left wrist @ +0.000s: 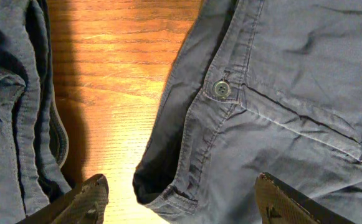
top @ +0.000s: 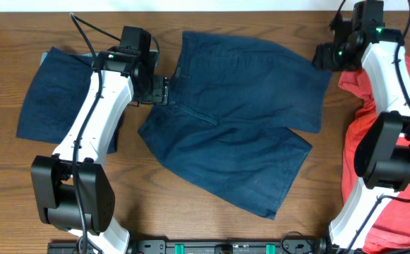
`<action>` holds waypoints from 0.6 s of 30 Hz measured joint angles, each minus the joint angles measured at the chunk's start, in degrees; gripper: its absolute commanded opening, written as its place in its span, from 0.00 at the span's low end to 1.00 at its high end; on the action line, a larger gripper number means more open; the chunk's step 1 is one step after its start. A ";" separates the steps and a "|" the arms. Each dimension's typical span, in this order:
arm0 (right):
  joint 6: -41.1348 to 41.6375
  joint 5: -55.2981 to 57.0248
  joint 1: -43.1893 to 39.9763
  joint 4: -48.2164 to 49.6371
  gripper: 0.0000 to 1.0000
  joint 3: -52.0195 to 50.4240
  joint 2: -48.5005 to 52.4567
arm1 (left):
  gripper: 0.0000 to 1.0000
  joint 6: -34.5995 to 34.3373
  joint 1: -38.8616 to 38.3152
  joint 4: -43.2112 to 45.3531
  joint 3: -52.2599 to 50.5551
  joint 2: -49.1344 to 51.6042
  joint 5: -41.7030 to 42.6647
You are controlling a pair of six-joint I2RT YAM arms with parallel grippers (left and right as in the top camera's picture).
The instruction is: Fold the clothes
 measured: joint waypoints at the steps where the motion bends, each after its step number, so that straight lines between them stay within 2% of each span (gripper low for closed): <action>1: 0.42 -1.79 0.00 -3.98 0.63 0.09 -0.66 | 0.76 0.00 0.00 0.02 0.00 0.00 0.02; 5: 2.01 -5.70 0.07 -12.90 0.62 -0.09 -2.49 | 0.75 0.00 0.00 0.07 0.00 0.00 0.02; 9: 4.13 -6.60 0.26 -6.10 0.63 -3.67 -3.30 | 0.69 -0.11 0.00 0.09 0.00 0.13 0.26; 11: 5.57 -6.88 0.37 -0.70 0.53 -6.64 -3.30 | 0.67 0.00 0.00 0.07 0.00 0.48 1.01; 13: 8.61 -7.26 0.74 6.19 0.29 -10.54 -3.26 | 0.60 -0.15 0.00 0.02 0.00 1.14 2.08; 14: 10.80 -7.39 0.92 9.57 0.21 -12.61 -3.17 | 0.55 -0.24 0.00 0.02 0.00 1.46 2.47; 16: 15.74 -7.74 1.33 15.96 0.11 -16.57 -3.08 | 0.43 -0.09 0.00 0.00 -0.02 2.40 3.52; 18: 20.41 -8.02 1.86 21.14 0.06 -20.28 -2.93 | 0.37 -0.11 0.00 -0.02 -0.09 3.21 4.37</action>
